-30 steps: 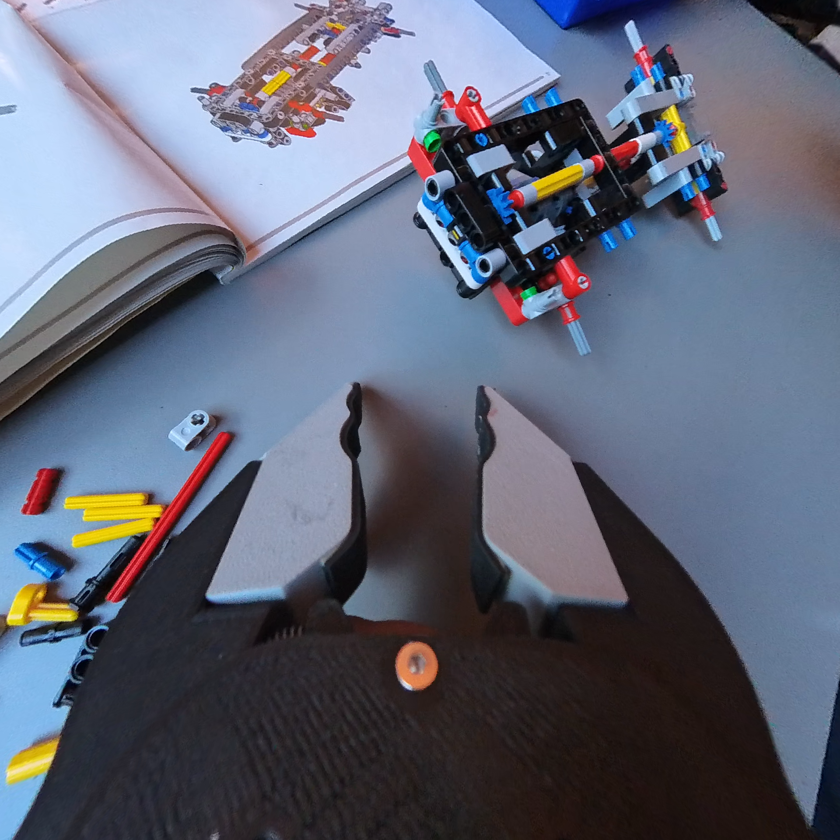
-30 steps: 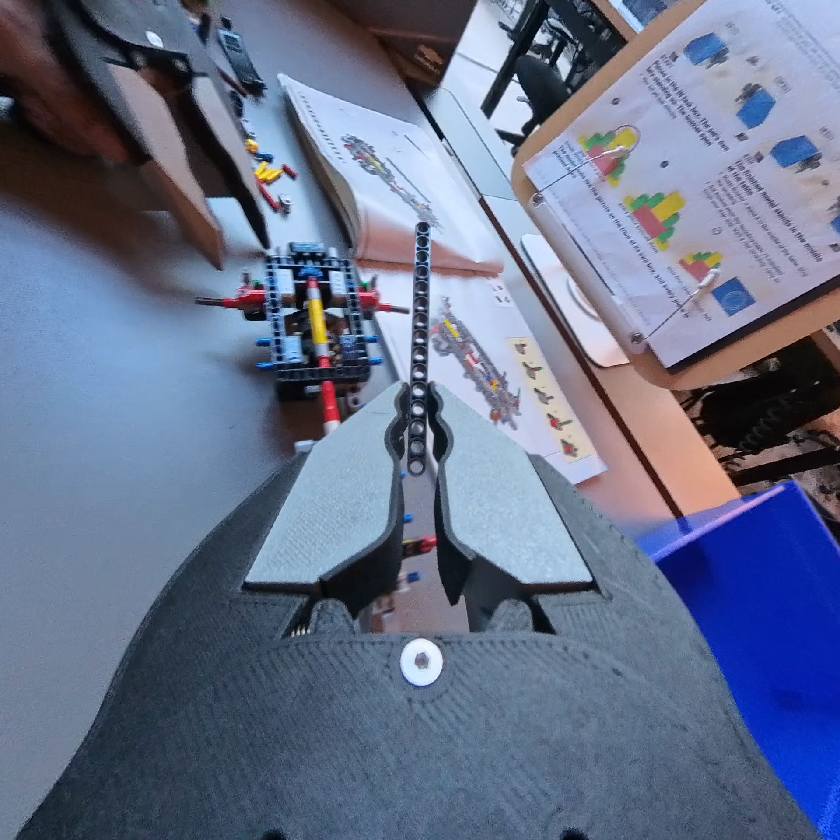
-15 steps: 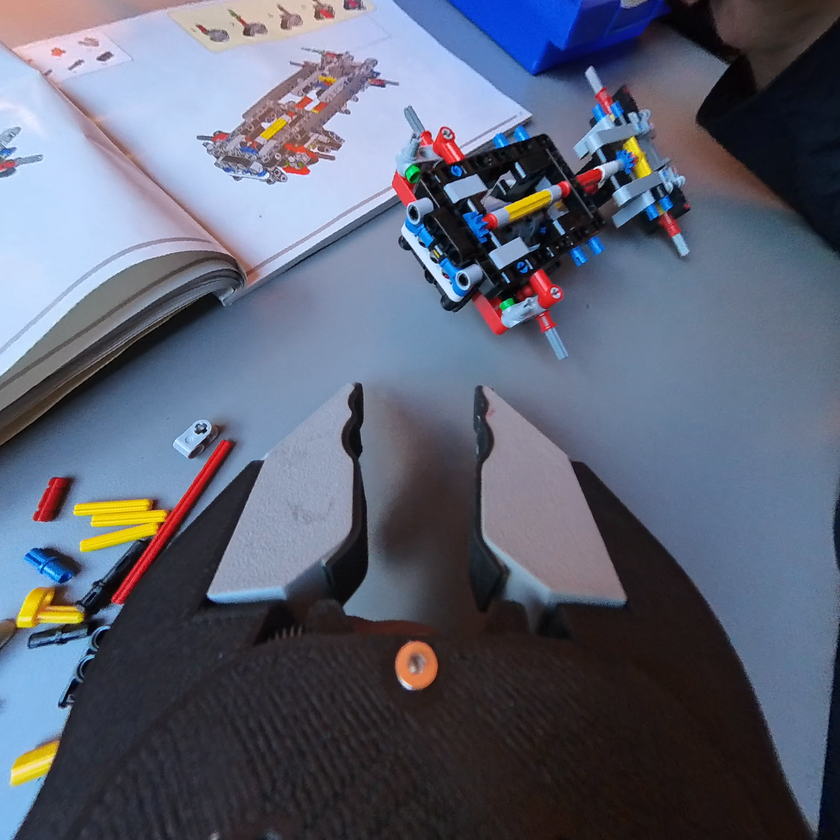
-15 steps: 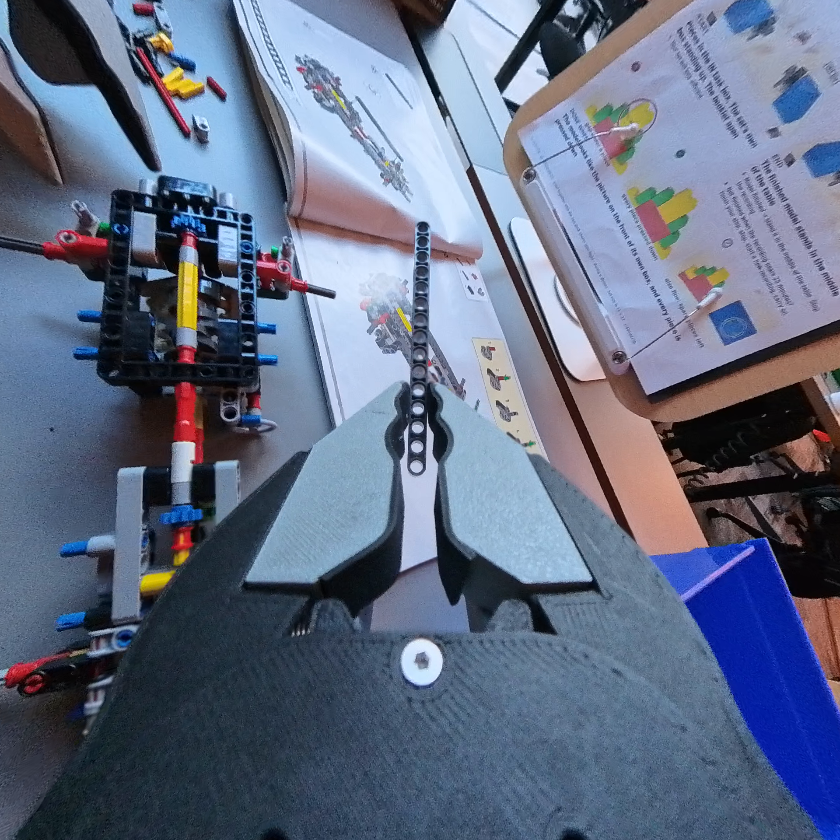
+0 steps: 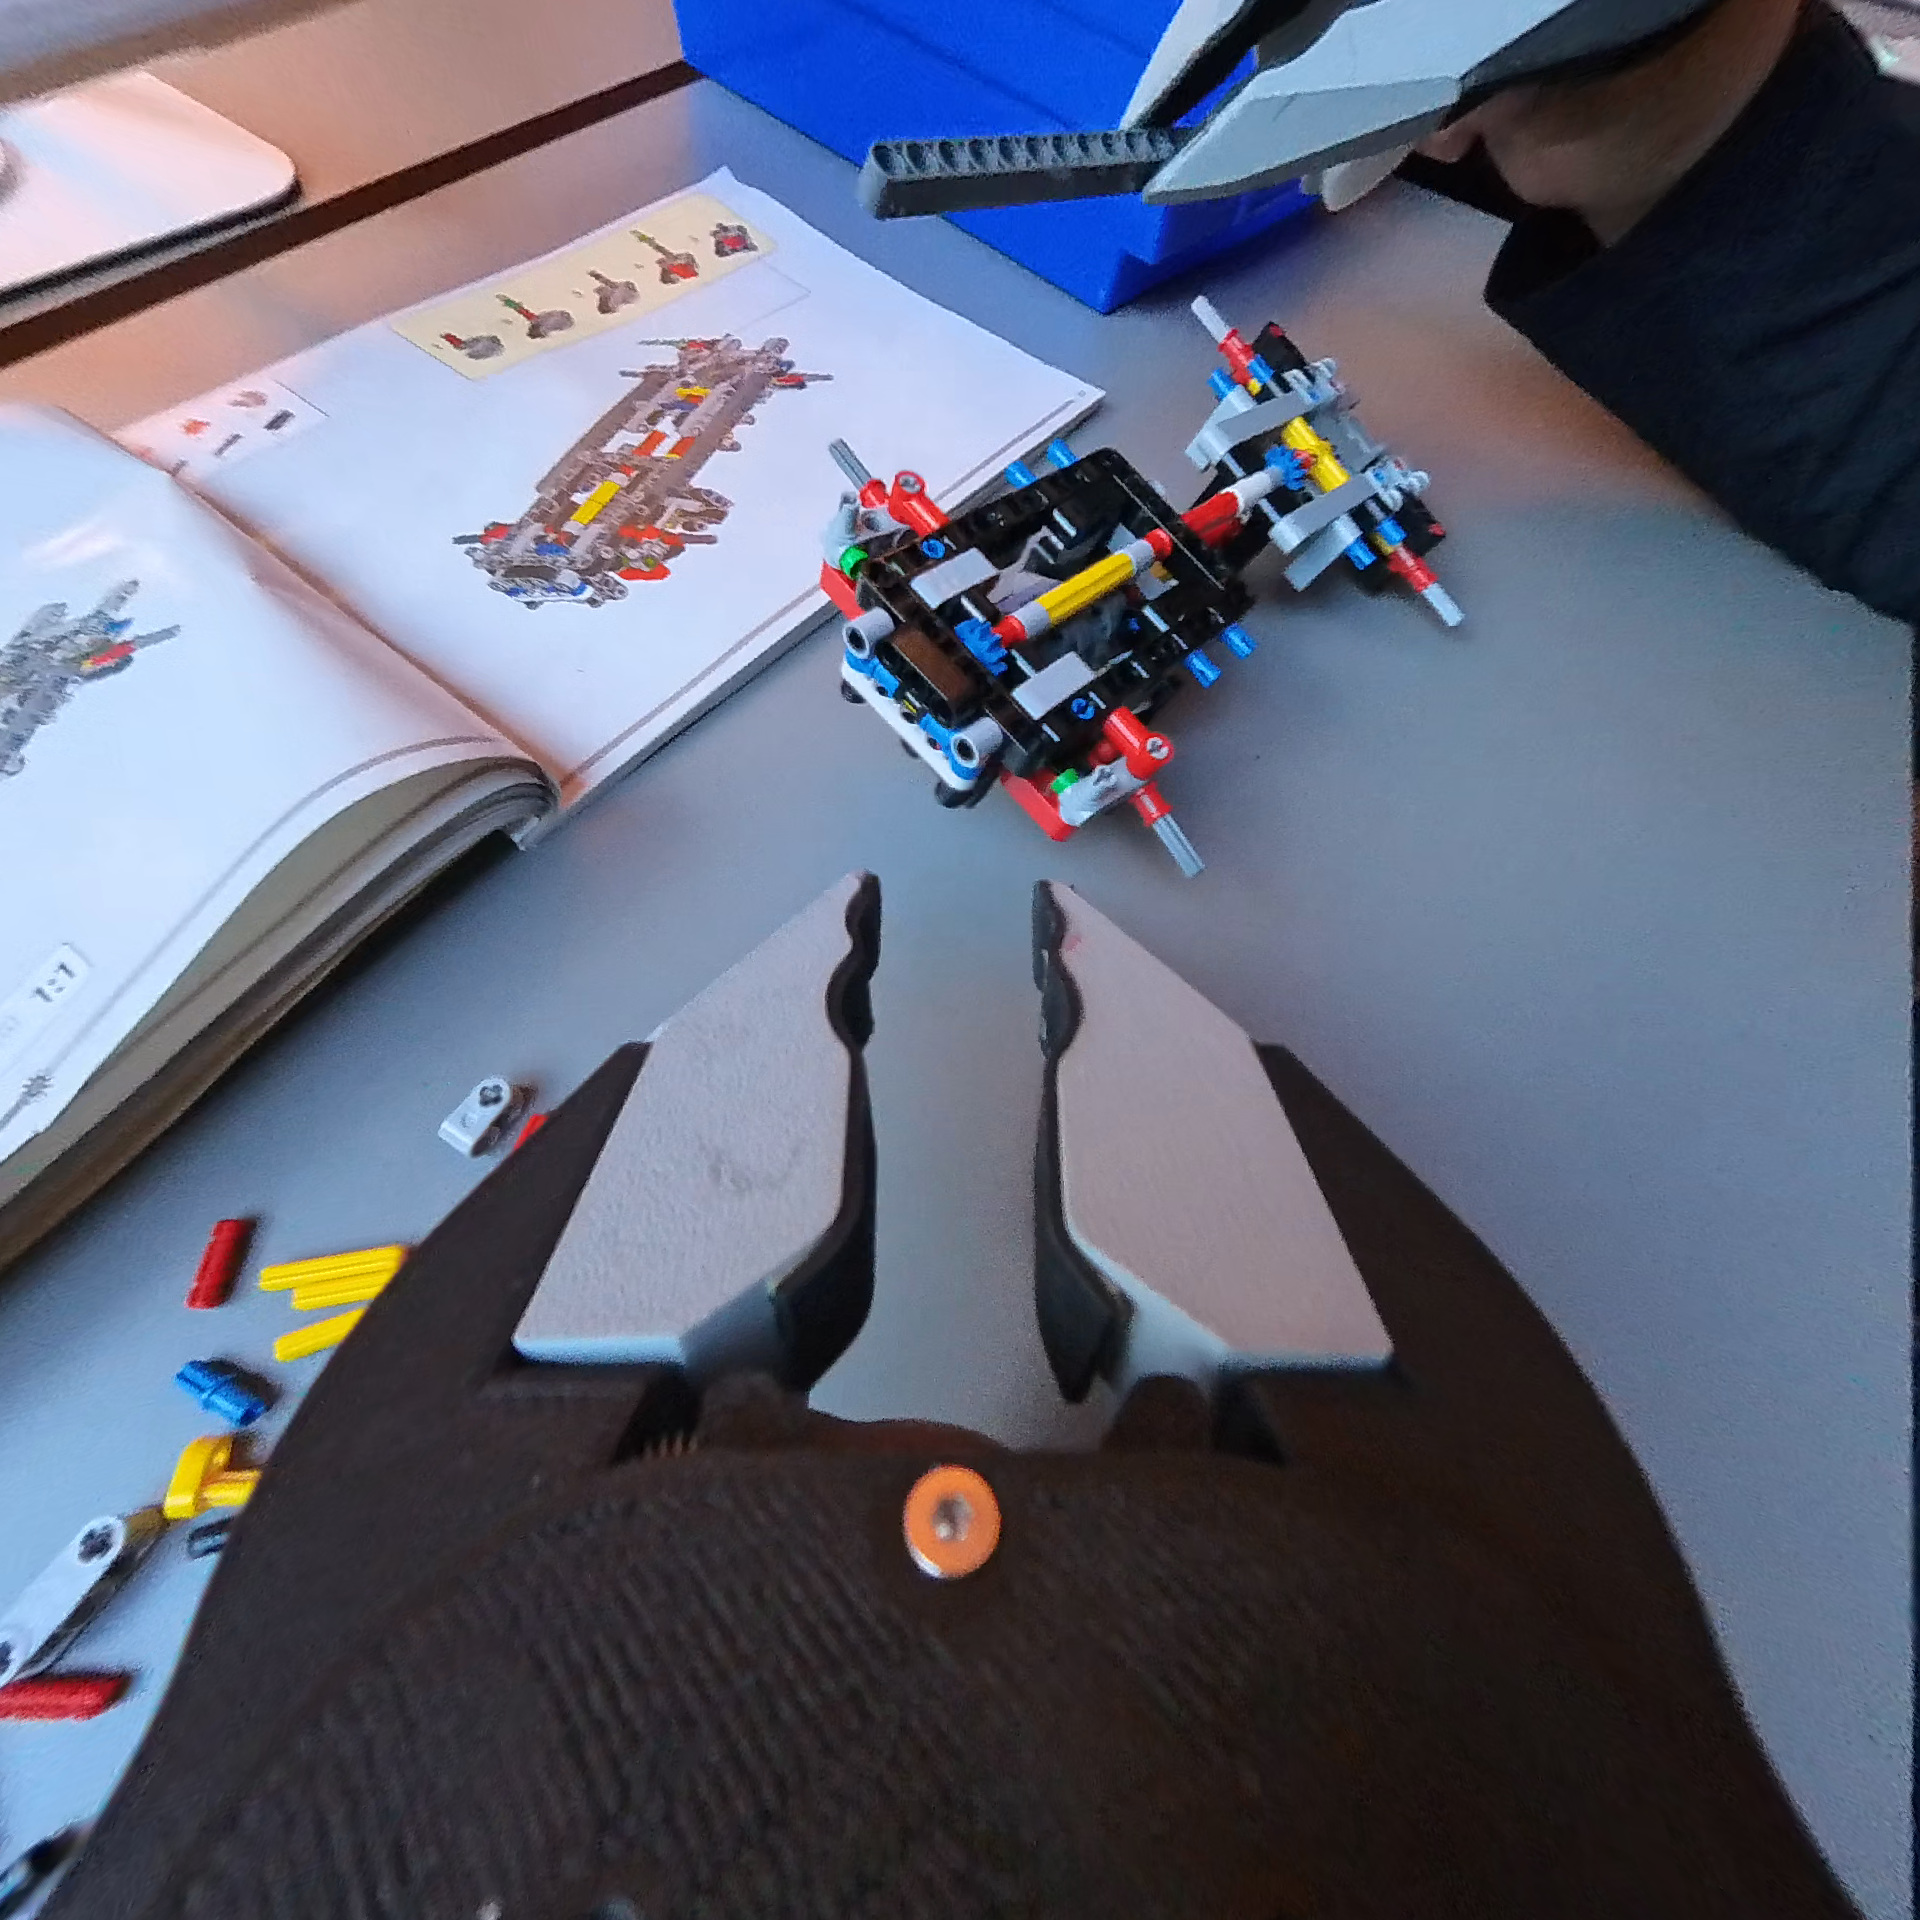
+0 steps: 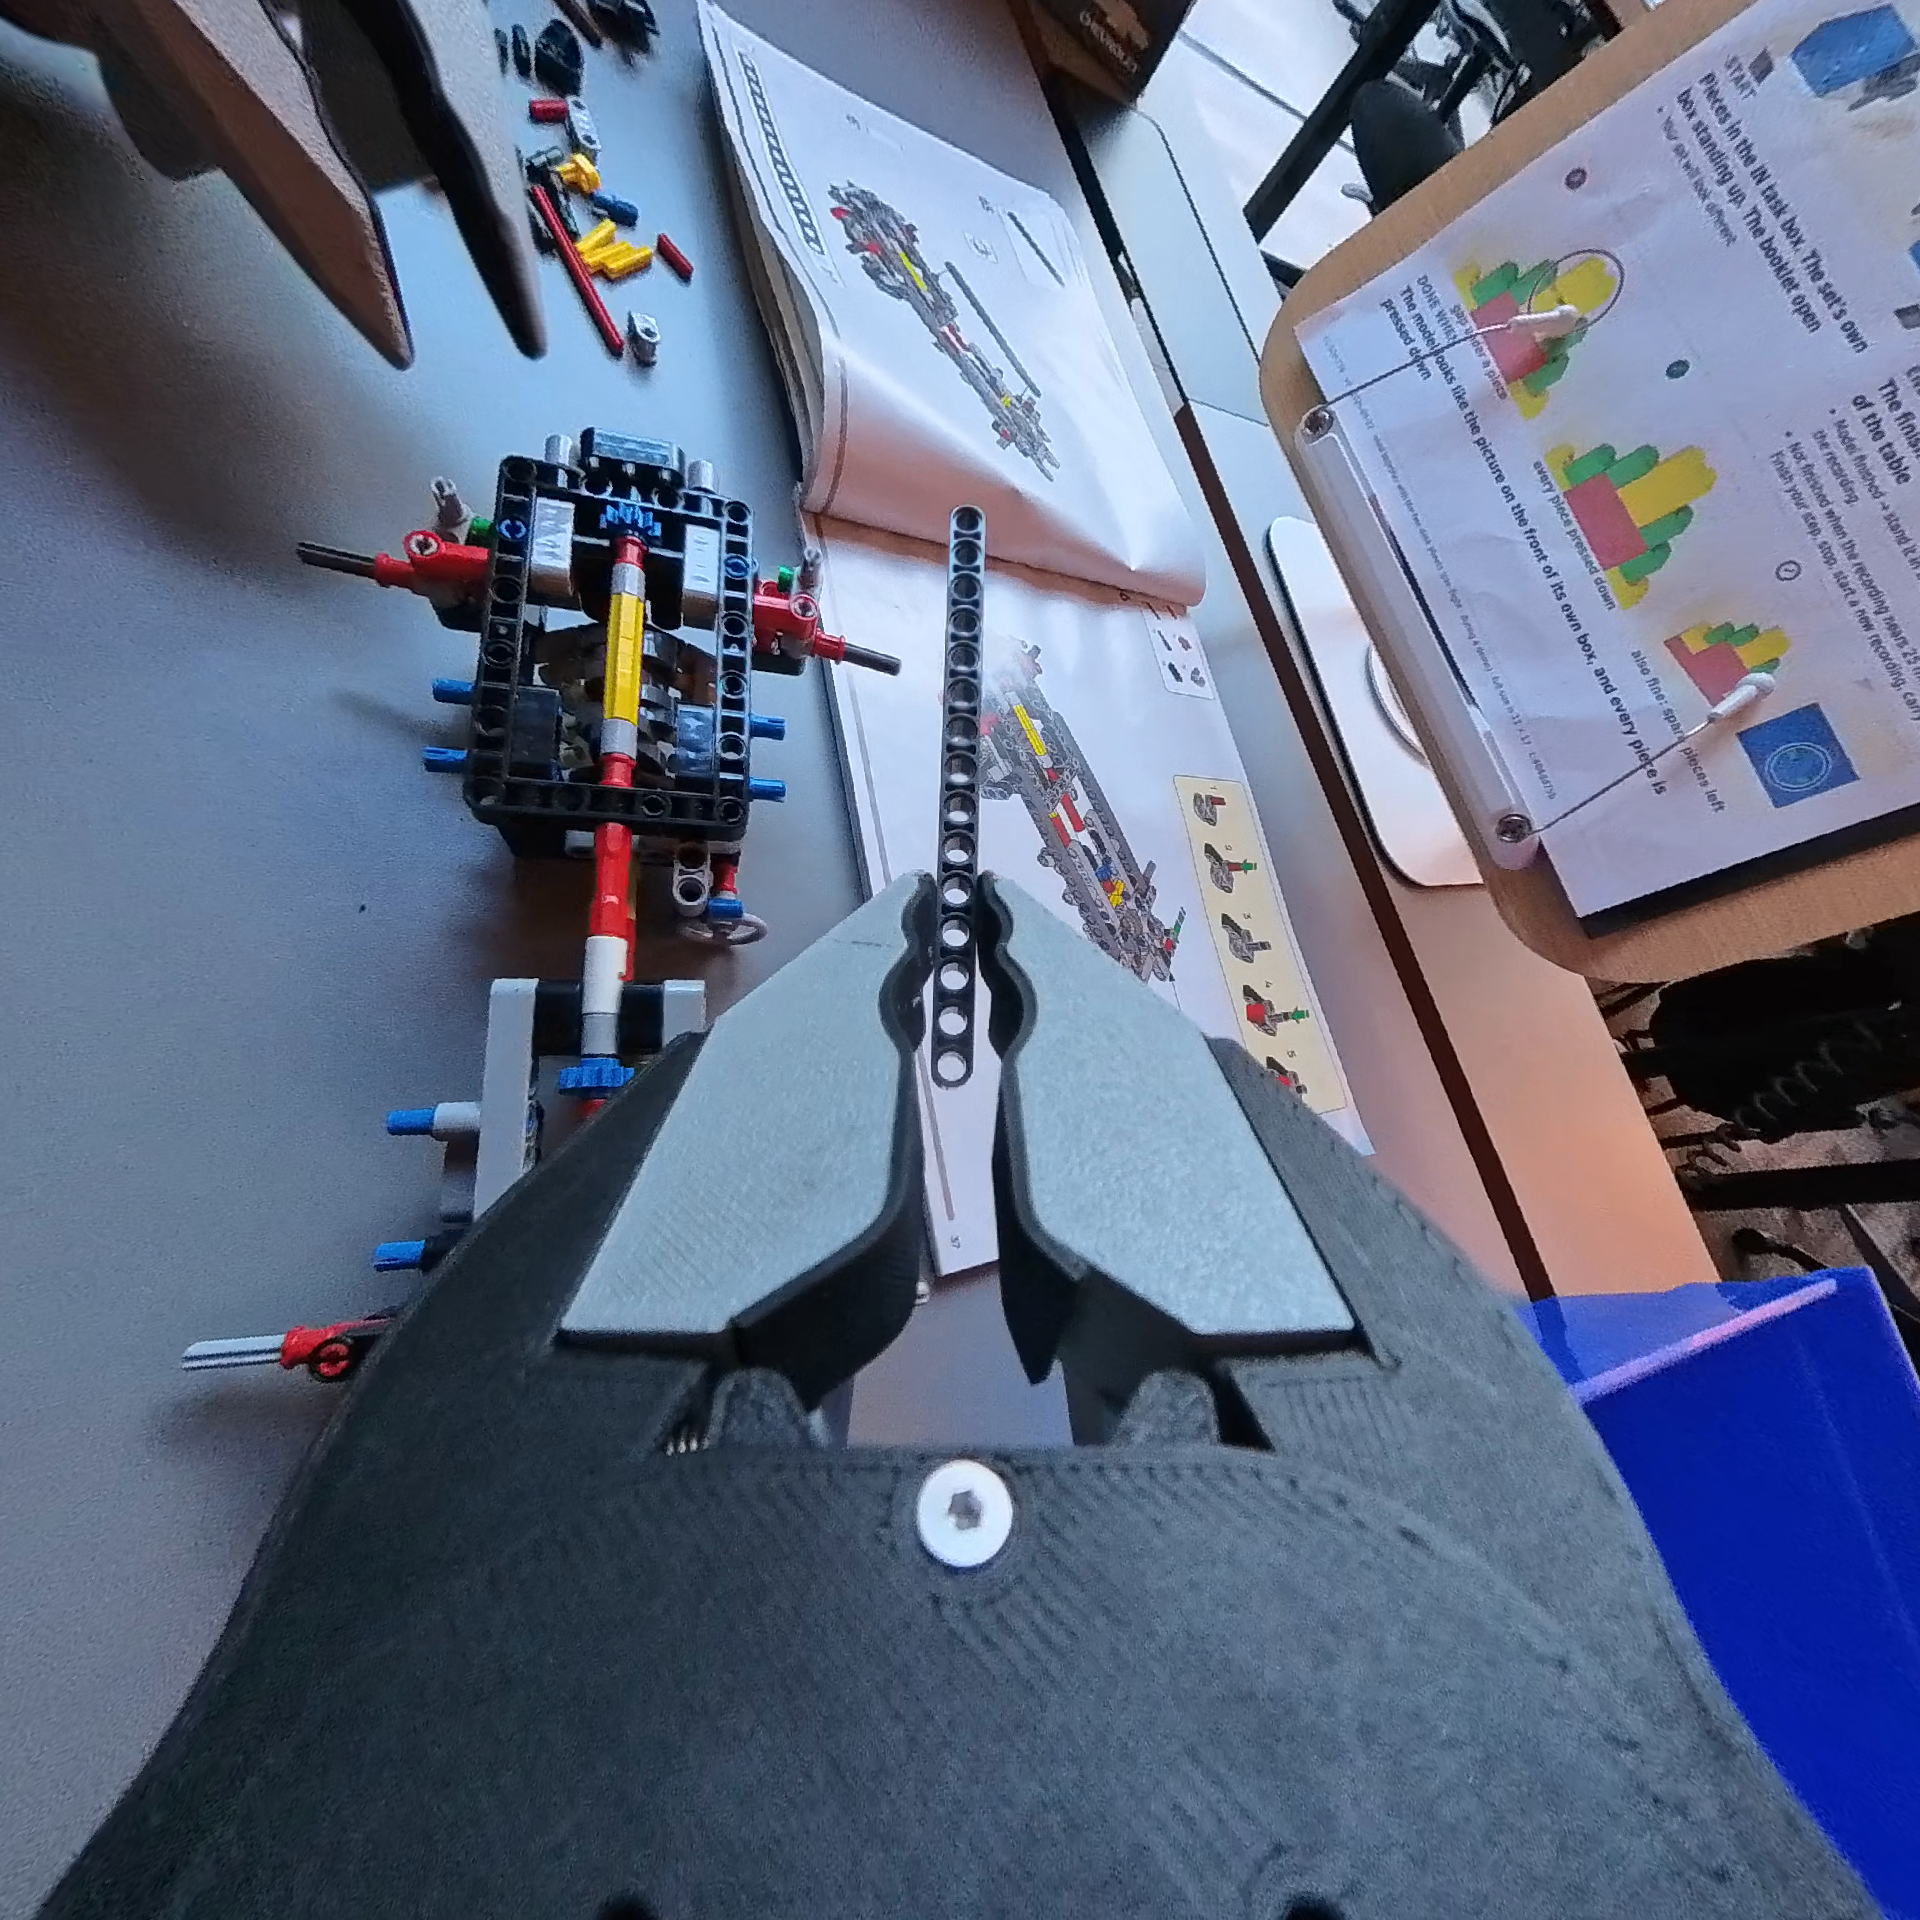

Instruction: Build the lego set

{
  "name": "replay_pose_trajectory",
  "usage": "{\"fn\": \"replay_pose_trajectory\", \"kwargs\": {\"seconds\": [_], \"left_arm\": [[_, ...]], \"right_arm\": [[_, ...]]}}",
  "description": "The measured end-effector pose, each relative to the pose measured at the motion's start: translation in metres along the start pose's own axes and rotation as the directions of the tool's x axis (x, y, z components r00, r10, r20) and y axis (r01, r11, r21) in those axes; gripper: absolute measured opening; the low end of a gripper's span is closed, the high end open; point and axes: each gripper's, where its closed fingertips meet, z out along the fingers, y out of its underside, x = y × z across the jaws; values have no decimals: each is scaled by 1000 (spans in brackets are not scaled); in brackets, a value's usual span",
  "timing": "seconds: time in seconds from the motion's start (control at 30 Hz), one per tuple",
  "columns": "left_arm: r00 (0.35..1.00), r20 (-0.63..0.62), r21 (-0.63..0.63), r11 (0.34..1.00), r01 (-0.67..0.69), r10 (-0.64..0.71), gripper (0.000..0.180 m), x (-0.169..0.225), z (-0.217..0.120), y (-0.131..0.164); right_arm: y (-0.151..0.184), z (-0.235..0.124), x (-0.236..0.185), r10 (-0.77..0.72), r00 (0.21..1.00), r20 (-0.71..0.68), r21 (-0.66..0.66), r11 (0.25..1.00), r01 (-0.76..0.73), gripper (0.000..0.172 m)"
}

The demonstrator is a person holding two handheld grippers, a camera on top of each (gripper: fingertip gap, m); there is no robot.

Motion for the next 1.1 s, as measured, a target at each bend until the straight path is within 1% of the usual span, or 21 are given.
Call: {"fn": "replay_pose_trajectory", "kwargs": {"seconds": [0.13, 0.23, 0.37, 0.43, 0.57, 0.97, 1.1], "left_arm": [[999, 40, 7, 1000, -2, 1, 26, -4, 0, 0], [998, 65, 15, 1000, 19, -19, 26, -9, 2, 9], [997, 65, 37, 998, 50, -52, 26, -12, 0, 9], [996, 71, 28, 998, 53, -55, 26, -12, 0, 11], [998, 57, 13, 999, 38, -38, 26, -9, 1, 12], [996, 26, -28, 996, 85, -84, 28, -10, 6, 17], [995, 18, -20, 995, 102, -102, 28, -11, 5, 17]], "right_arm": [[1, -3, 0, 12, 1000, -12, 5, 1000, -12, 4], [3, -6, 2, 26, 999, -23, 9, 1000, -26, 4], [5, -8, 5, 38, 998, -47, 8, 999, -38, 4], [7, -8, 7, 45, 997, -57, 6, 999, -45, 4], [10, -7, 10, 46, 997, -67, -7, 999, -46, 4], [18, -4, 9, 62, 997, -39, -5, 998, -63, 4], [21, -3, 8, 69, 997, -31, -9, 998, -70, 4]]}}
